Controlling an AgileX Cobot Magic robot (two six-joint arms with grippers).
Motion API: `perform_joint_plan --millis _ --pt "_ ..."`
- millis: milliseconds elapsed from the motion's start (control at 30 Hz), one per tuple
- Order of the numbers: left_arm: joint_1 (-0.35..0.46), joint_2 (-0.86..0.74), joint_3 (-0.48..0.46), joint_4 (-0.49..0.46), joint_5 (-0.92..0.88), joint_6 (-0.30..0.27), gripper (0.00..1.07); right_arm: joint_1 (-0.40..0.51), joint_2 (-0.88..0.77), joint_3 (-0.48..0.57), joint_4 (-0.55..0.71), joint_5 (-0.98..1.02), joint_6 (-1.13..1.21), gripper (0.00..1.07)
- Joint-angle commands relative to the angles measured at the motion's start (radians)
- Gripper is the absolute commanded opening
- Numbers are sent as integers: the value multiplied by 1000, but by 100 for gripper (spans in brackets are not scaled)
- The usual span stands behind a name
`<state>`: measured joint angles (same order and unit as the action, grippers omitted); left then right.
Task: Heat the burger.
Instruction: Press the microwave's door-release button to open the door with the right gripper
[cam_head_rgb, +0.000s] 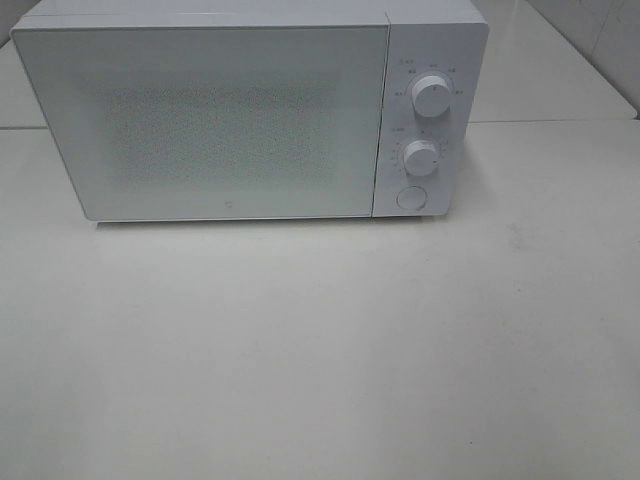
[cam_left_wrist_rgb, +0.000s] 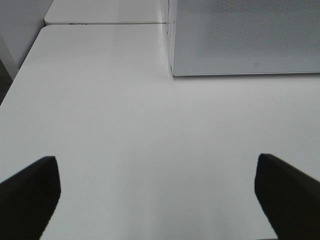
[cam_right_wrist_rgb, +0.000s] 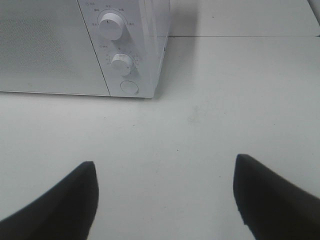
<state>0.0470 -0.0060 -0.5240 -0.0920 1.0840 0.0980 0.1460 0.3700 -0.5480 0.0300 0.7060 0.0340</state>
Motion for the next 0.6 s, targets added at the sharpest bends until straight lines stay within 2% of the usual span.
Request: perform_joint_plan --millis 33,600 --pt "3 -3 2 -1 -11 -5 98 -6 72 -6 -7 -83 8 75" --pt "3 -3 2 -1 -11 -5 98 -6 478 -6 -7 -456 8 75"
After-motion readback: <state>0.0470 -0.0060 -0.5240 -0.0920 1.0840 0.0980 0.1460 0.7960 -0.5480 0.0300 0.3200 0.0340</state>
